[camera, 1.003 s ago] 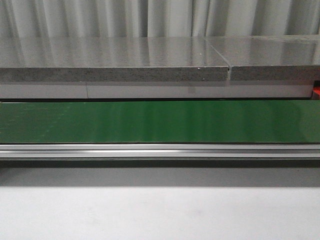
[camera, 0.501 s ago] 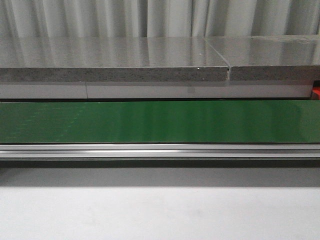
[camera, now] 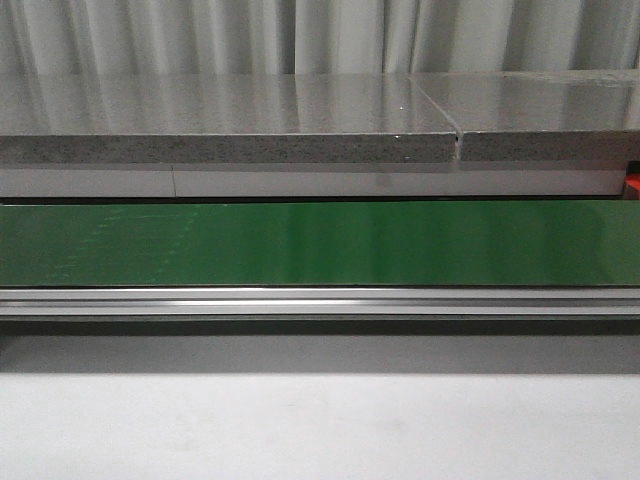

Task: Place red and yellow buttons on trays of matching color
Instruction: 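Move the left gripper over the cluster of red and yellow buttons, then lower the left gripper and grasp a red button by its base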

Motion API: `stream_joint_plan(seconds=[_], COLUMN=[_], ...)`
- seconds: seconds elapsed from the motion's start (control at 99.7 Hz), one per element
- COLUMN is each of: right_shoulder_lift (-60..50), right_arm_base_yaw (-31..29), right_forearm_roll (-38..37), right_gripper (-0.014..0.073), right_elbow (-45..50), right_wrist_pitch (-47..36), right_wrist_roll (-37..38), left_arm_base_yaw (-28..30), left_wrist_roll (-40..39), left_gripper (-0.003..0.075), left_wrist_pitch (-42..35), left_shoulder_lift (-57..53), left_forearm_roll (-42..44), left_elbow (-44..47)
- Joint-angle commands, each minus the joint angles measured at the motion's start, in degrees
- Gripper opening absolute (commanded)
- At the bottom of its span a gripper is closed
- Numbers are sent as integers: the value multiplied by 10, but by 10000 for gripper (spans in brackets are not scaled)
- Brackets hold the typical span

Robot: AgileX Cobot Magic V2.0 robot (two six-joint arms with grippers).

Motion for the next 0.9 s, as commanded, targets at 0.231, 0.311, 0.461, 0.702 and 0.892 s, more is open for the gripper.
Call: stream_joint_plan(seconds=[0.231,0.311,0.461,0.702,0.892], right_shoulder_lift=[-9,-9,-9,-9,-9], right_arm_base_yaw=[1,1,1,1,1], right_forearm_roll=[-4,-4,-4,-4,-4], right_gripper=[-68,-68,-68,-68,-68], right_elbow=[-5,-5,-5,-5,-5], right_wrist_pitch=[-44,-44,-44,-44,-44], right_wrist_roll=[-1,-1,-1,-1,-1], left_arm_base_yaw=[75,78,78,78,79], left_wrist_roll=[29,29,29,29,29], left_gripper=[660,659,659,659,659], left_wrist_pitch=[-68,-87,-109,-142,-162], left_shoulder_lift=[103,132,190,264,286], left_forearm_roll=[6,6,6,8,9], left_elbow=[-21,-21,-25,-28,-28])
